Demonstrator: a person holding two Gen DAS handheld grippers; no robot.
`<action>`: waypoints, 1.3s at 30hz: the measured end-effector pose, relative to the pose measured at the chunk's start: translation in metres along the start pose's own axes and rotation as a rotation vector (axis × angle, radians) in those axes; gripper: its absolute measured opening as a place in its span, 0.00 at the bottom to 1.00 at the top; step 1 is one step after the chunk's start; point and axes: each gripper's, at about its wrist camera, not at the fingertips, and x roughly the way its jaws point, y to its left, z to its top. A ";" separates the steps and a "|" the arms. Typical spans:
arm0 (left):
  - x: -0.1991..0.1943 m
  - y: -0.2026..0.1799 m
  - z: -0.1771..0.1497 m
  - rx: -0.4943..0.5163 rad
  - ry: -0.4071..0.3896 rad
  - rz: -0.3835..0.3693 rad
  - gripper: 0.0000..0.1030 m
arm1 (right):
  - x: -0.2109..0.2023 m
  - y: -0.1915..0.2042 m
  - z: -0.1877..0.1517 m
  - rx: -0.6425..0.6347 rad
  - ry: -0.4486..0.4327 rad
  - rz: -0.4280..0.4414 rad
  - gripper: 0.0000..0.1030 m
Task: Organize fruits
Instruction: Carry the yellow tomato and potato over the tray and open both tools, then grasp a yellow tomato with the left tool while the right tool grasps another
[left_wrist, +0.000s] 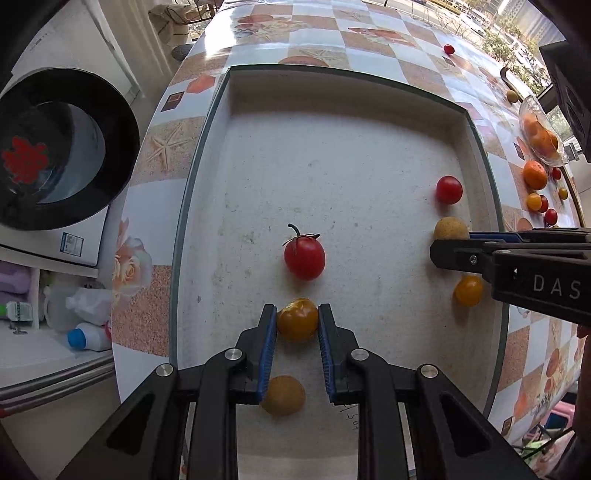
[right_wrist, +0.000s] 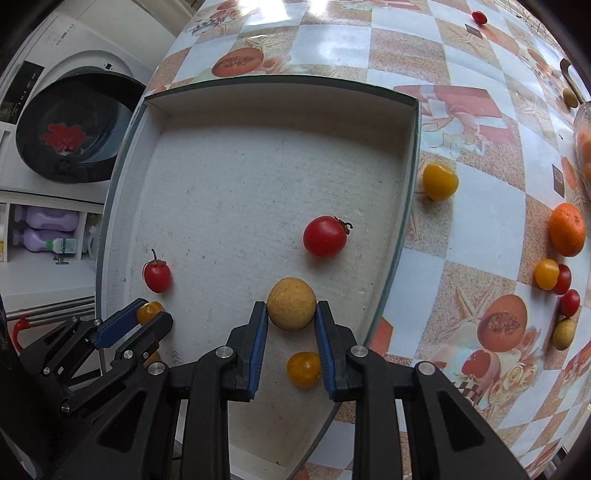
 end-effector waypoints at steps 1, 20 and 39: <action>0.000 0.000 0.000 0.004 -0.002 0.002 0.23 | 0.000 0.000 0.000 0.000 0.002 -0.001 0.28; -0.034 -0.015 0.006 0.047 -0.060 0.055 0.76 | -0.068 -0.036 -0.014 0.111 -0.134 0.051 0.78; -0.050 -0.189 0.043 0.312 -0.144 -0.036 0.76 | -0.098 -0.240 -0.107 0.520 -0.157 -0.061 0.78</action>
